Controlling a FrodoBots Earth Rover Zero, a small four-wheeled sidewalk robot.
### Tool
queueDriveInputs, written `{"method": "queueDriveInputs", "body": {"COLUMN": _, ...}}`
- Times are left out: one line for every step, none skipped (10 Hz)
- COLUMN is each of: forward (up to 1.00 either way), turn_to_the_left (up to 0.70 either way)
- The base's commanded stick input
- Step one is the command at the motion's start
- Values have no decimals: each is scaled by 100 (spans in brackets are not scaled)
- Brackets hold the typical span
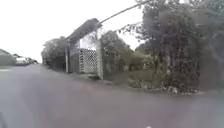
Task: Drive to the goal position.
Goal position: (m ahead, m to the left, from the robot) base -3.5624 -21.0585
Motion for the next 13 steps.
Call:
{"method": "queueDriveInputs", "body": {"forward": 11, "turn_to_the_left": -54}}
{"method": "queueDriveInputs", "body": {"forward": 2, "turn_to_the_left": -67}}
{"method": "queueDriveInputs", "body": {"forward": 0, "turn_to_the_left": -70}}
{"method": "queueDriveInputs", "body": {"forward": 0, "turn_to_the_left": -70}}
{"method": "queueDriveInputs", "body": {"forward": 0, "turn_to_the_left": -70}}
{"method": "queueDriveInputs", "body": {"forward": 0, "turn_to_the_left": -70}}
{"method": "queueDriveInputs", "body": {"forward": 0, "turn_to_the_left": -70}}
{"method": "queueDriveInputs", "body": {"forward": 0, "turn_to_the_left": -70}}
{"method": "queueDriveInputs", "body": {"forward": 0, "turn_to_the_left": -70}}
{"method": "queueDriveInputs", "body": {"forward": 0, "turn_to_the_left": -70}}
{"method": "queueDriveInputs", "body": {"forward": 0, "turn_to_the_left": -70}}
{"method": "queueDriveInputs", "body": {"forward": 0, "turn_to_the_left": -70}}
{"method": "queueDriveInputs", "body": {"forward": 0, "turn_to_the_left": -70}}
